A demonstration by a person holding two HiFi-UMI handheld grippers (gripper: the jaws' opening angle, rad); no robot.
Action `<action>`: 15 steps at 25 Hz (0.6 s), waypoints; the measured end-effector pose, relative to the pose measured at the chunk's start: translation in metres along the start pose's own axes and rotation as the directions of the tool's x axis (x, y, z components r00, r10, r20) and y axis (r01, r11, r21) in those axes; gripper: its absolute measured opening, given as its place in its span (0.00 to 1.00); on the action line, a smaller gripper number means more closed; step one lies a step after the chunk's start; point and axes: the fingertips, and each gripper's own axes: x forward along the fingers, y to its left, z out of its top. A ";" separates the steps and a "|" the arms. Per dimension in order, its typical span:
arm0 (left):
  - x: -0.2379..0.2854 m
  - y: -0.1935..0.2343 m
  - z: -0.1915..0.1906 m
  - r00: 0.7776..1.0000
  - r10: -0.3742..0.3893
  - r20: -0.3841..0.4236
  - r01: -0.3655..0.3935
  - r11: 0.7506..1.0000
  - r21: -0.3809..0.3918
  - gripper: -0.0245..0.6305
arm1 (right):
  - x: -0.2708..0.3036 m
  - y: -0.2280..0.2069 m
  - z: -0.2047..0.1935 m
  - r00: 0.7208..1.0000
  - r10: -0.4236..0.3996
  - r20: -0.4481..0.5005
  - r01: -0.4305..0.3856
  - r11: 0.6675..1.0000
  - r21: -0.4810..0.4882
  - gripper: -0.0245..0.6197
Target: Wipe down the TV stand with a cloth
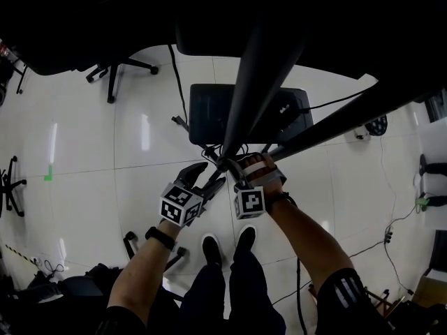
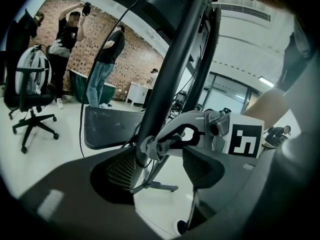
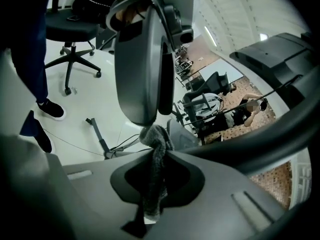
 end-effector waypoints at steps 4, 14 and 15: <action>-0.001 -0.003 -0.011 1.000 -0.003 -0.015 0.003 1.000 -0.009 0.52 | 0.004 0.009 -0.006 1.000 0.020 -0.012 -0.019 0.998 0.052 0.07; -0.026 -0.044 0.037 0.999 -0.037 0.025 0.035 0.997 0.068 0.52 | -0.071 -0.025 0.015 0.996 -0.006 0.088 -0.007 0.990 0.141 0.07; -0.031 -0.051 0.047 0.999 -0.036 0.031 0.033 0.996 0.078 0.52 | -0.083 -0.033 0.018 0.995 -0.011 0.095 -0.004 0.986 0.166 0.07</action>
